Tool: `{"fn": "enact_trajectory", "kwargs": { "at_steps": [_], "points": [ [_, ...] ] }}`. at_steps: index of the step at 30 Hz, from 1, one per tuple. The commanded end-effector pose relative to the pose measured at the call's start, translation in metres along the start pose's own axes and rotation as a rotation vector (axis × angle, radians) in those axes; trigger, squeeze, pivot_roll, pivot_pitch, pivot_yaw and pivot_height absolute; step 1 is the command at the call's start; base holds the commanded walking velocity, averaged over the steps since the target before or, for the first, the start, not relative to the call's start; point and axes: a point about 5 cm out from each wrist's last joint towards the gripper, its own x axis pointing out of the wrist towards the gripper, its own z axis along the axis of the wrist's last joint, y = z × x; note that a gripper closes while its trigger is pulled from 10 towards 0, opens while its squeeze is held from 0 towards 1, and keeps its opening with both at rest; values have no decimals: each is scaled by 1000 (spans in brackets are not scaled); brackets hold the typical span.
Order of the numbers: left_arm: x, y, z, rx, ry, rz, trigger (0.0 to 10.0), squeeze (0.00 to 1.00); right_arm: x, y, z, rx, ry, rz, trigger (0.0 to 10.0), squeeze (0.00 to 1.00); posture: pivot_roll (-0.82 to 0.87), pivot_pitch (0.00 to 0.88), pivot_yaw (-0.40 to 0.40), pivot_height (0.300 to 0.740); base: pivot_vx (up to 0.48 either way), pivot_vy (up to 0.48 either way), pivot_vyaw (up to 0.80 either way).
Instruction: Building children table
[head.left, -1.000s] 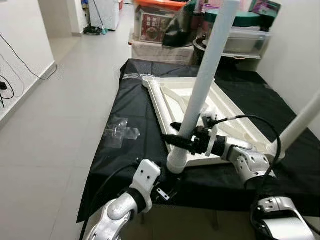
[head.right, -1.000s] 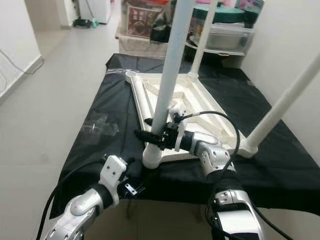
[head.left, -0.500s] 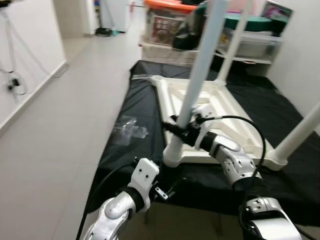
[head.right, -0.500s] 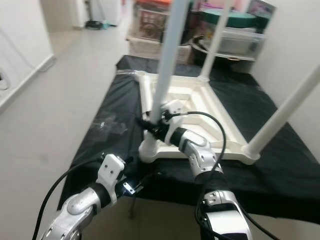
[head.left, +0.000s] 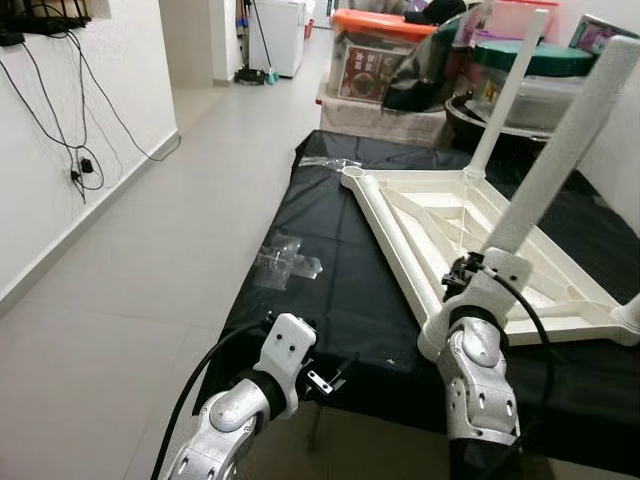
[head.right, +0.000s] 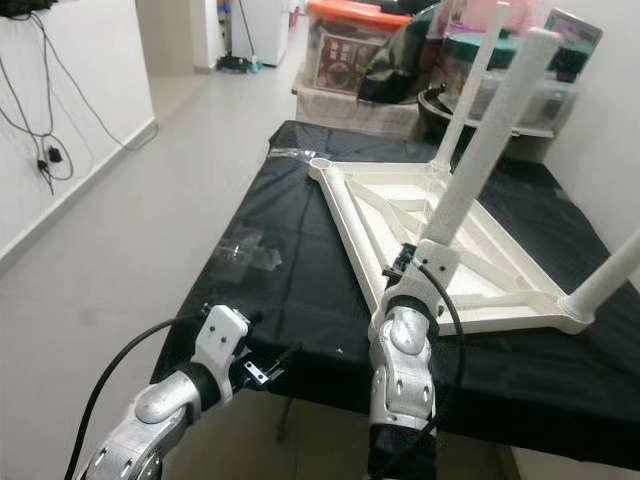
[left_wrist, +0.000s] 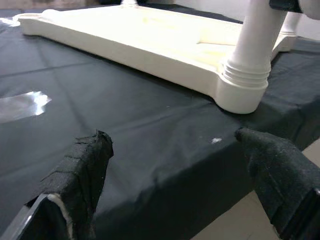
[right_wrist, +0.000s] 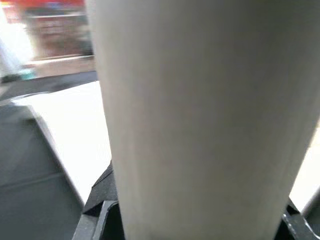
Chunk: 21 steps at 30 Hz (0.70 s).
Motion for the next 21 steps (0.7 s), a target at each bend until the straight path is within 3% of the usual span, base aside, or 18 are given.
{"fn": "enact_trajectory", "kwargs": {
  "at_steps": [1, 2, 4, 5, 6, 8, 9, 11, 13, 14, 15, 16, 19, 21],
  "points": [
    [2, -1, -3, -10, 9, -6, 10000, 0, -8, 6, -6, 61, 36, -34, 0, 0, 183, 0, -102, 740, 0, 0, 0],
    [2, -1, -3, -10, 8, -4, 10000, 0, -11, 13, -6, 58, 35, -12, 5686, 0, 183, 0, -103, 740, 0, 0, 0],
    [3, -1, -3, -9, 8, -3, 10000, 0, -13, 16, -6, 54, 34, 3, 5686, 0, 183, 0, -103, 740, 0, 0, 0],
    [3, 0, -3, -8, 6, -2, 10000, 0, -14, 21, -6, 51, 14, 68, 10000, 1000, 182, 0, -106, 740, 0, 0, 0],
    [3, 0, -3, -8, 6, -2, 10000, 0, -14, 21, -6, 51, 14, 68, 10000, 1000, 182, 0, -106, 740, 0, 0, 0],
    [4, 0, -2, -8, 5, -1, 10000, 0, -15, 25, -10, 73, 7, 186, 10000, 1000, 174, 0, -102, 740, 0, 0, 0],
    [5, 1, -3, -9, 4, -1, 10000, 0, -14, 24, -9, 81, -15, 267, 10000, 0, 172, 0, -101, 740, 0, 0, 0],
    [6, 1, -3, -10, 1, -3, 10000, 0, -12, 20, -9, 70, -43, 470, 10000, 0, 169, 0, -98, 740, 0, 0, 0],
    [6, 1, -3, -10, 0, -4, 10000, 0, -12, 19, -8, 65, -48, 520, 10000, 0, 169, 0, -98, 740, 0, 0, 0],
    [7, 0, -2, -13, -4, -12, 10000, 0, -13, 15, -14, 25, 25, 714, 10000, 0, 162, 0, -94, 740, 0, 0, 0],
    [8, 0, -2, -15, -7, -17, 10000, 0, -15, 13, -17, 21, 68, 798, 10000, 0, 162, 0, -94, 740, 0, 0, 0],
    [8, 0, -2, -15, -7, -17, 10000, 0, -15, 13, -17, 21, 68, 798, 10000, 0, 162, 0, -94, 740, 0, 0, 0],
    [10, 0, -2, -22, -13, -33, 10000, 0, -18, 4, -15, -12, 151, 1055, 10000, 0, 156, 0, -91, 740, 0, 0, 0],
    [11, 0, -2, -24, -14, -36, 10000, 0, -17, 4, -13, -25, 173, 1119, 10000, 0, 158, 0, -92, 740, 0, 0, 0]
  ]
}}
